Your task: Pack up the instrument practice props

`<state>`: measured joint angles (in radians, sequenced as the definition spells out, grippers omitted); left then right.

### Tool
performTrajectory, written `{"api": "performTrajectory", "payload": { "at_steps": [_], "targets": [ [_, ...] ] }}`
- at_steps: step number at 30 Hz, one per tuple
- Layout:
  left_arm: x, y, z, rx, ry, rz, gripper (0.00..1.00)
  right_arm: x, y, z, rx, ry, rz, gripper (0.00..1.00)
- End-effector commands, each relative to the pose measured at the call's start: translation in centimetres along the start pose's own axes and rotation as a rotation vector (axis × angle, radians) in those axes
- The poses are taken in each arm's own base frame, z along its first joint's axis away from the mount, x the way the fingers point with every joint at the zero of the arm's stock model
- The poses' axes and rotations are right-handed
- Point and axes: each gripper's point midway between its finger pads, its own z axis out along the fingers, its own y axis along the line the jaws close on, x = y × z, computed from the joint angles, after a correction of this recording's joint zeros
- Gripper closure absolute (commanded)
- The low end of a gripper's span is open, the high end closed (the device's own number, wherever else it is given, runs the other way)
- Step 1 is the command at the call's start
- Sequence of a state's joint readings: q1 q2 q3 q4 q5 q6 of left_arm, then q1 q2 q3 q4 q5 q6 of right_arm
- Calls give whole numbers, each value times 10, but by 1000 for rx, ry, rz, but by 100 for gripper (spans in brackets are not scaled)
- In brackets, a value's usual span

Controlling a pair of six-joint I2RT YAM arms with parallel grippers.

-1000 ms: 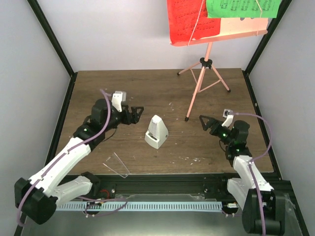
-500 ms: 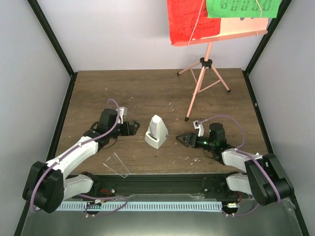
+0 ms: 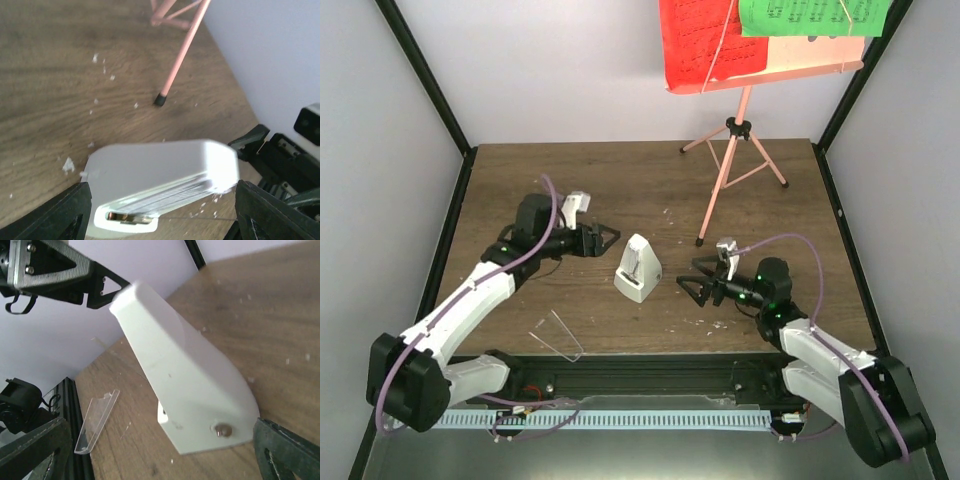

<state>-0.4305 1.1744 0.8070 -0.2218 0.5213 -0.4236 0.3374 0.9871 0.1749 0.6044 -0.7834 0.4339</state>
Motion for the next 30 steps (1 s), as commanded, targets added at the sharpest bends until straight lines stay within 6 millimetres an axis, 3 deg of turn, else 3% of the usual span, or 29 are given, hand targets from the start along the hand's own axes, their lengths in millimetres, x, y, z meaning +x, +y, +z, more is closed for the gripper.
{"api": "performTrajectory", "payload": {
  "at_steps": [1, 6, 14, 17, 22, 26, 30],
  "targets": [
    [-28, -21, -28, -30, -55, 90, 19, -51, 31, -3, -67, -158, -269, 0],
    [-62, -28, -57, -101, -240, 215, 9, -81, 44, 7, -115, -226, -366, 0],
    [-87, -17, -53, -140, -257, 289, 2, -107, 63, 40, -184, -238, -486, 0],
    [-98, -14, -59, -207, -252, 323, 2, -103, 68, 61, -192, -212, -558, 0],
    [-94, -1, -60, -257, -266, 326, 2, -94, 69, 94, -193, -184, -640, 0],
    [-84, 7, -58, -281, -245, 329, 2, -85, 56, 117, -152, -144, -659, 0],
    [-84, 11, -59, -300, -246, 333, 2, -71, 39, 127, -124, -117, -644, 0]
  ]
}}
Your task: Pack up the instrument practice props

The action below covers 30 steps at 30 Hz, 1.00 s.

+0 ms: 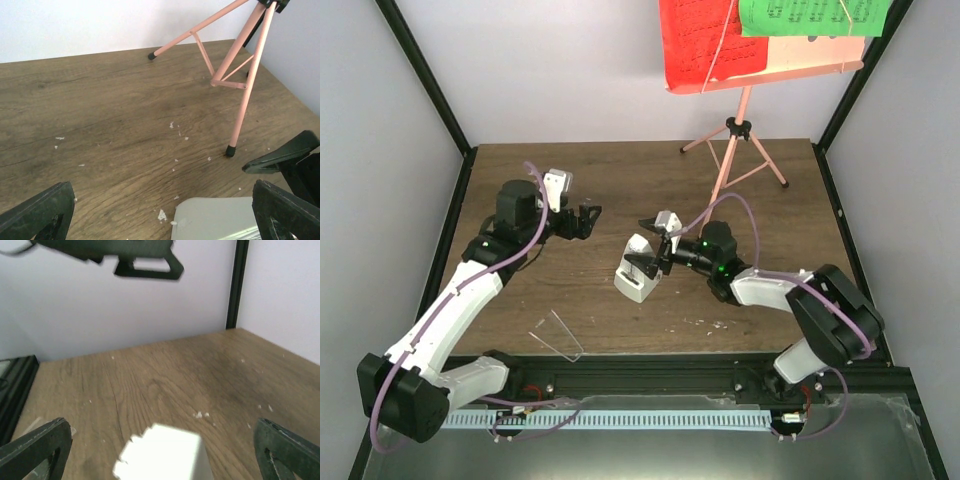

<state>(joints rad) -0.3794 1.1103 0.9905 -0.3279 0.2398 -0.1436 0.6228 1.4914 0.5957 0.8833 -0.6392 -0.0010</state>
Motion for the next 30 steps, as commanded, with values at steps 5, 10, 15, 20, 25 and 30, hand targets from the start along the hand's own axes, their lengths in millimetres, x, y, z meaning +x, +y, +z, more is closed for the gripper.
{"api": "performTrajectory", "payload": {
  "at_steps": [5, 10, 15, 20, 25, 30],
  "targets": [
    [4, 8, 2, -37, 7, 26, 2, 23, -13, 11, 52, 15, -37, 0],
    [8, 11, 6, -43, 19, 23, 2, 39, -24, 10, 117, 41, -15, 0],
    [11, 13, 12, -49, 36, 24, 2, 45, -23, 8, 123, 52, -18, 0],
    [13, 16, 14, -62, 47, 27, 2, 49, -19, 7, 105, 46, -17, 0],
    [14, 17, 14, -64, 48, 28, 2, 51, -18, 9, 89, 48, -9, 0],
    [15, 16, 16, -56, 53, 24, 2, 55, -17, 12, 70, 59, 5, 0]
  ]
}}
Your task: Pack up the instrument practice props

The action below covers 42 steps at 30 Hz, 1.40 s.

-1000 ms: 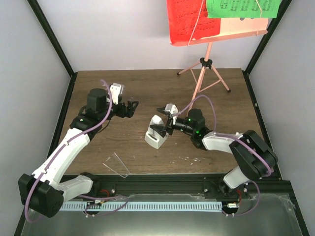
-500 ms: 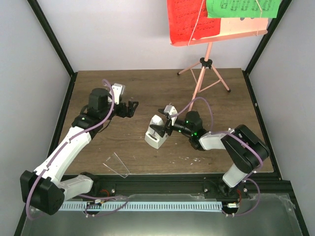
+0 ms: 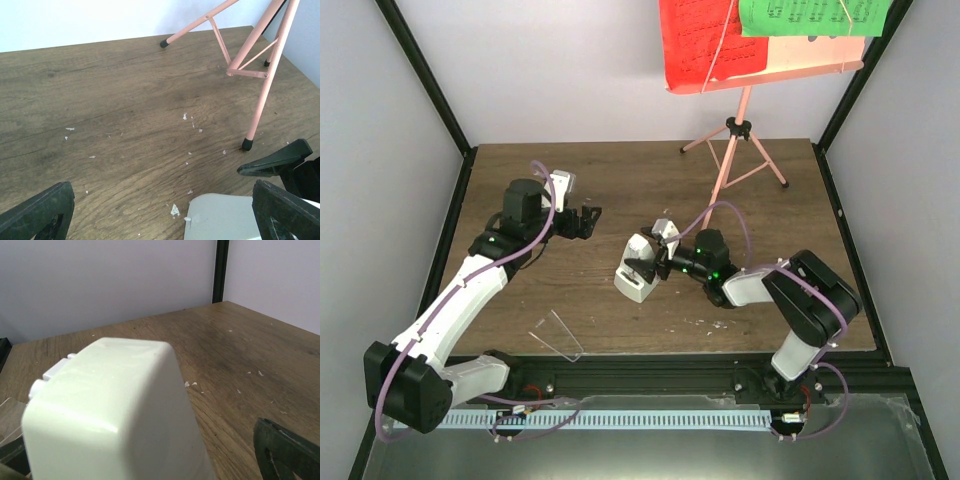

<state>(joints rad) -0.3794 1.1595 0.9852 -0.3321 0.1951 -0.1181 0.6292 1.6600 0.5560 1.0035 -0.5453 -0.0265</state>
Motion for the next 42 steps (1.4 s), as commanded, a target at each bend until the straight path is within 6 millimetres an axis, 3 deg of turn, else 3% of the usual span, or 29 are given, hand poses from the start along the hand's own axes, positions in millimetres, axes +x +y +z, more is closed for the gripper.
{"api": "performTrajectory", "payload": {
  "at_steps": [1, 6, 11, 15, 21, 26, 42],
  "targets": [
    [1, 2, 2, -2, 3, 11, 2, -2, 2, 5, -19, -13, -16, 0],
    [2, 3, 2, -8, 5, 13, 2, 0, 0, 7, -14, -5, 0, 1],
    [3, -3, 2, 28, 6, 13, 3, 1, -3, 8, -1, 0, 16, 11],
    [5, -24, 4, 150, 14, 13, 4, 2, -4, 9, 3, 5, 24, 18],
    [17, -65, 9, 389, 72, 4, 10, 2, -6, 10, 12, 13, 36, 20],
    [28, -85, 16, 505, 131, -31, 17, 2, -5, 9, 9, 10, 42, 24],
    [56, -115, 32, 634, 250, -67, 34, 1, -6, 9, 12, 5, 55, 32]
  ]
}}
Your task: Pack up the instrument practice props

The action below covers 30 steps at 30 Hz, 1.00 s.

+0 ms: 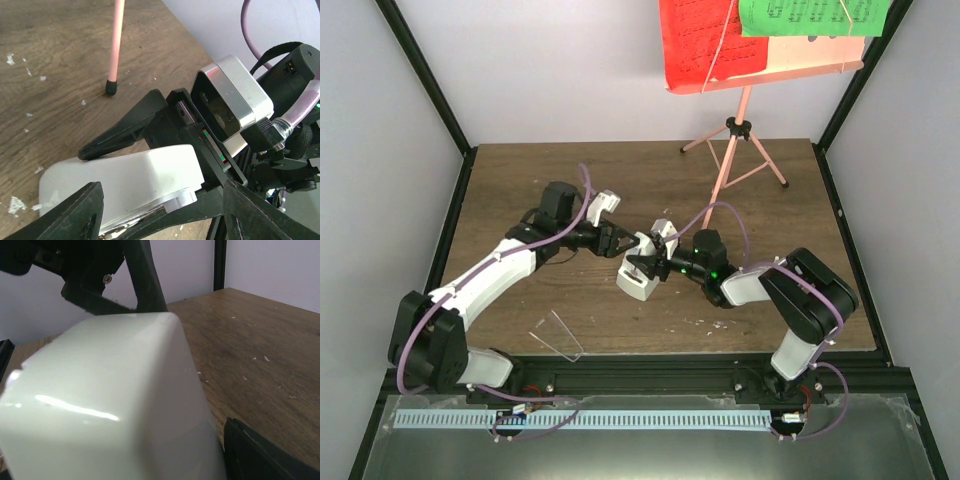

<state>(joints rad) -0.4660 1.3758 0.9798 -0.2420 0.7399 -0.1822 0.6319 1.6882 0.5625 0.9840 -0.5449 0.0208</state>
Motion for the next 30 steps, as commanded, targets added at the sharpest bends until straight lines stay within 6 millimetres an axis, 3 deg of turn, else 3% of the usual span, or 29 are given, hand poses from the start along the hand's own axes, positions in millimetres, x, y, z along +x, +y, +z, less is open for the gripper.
{"api": "performTrajectory", "payload": {
  "at_steps": [1, 11, 18, 23, 30],
  "targets": [
    [1, -11, 8, 53, 15, 15, 35, -12, -4, 5, 12, -31, -13, 33],
    [8, -13, 21, 80, 54, -6, 42, -14, -5, 5, 15, -35, -7, 34],
    [9, -14, 22, 72, 56, 2, 41, -14, -7, 6, 25, -28, -2, 15],
    [5, -12, 17, 29, 36, 30, 30, -16, -5, 3, 24, -36, -11, 1],
    [-11, -15, -4, -61, -47, 138, 11, -35, 7, -15, 23, -136, -76, 0]
  ]
}}
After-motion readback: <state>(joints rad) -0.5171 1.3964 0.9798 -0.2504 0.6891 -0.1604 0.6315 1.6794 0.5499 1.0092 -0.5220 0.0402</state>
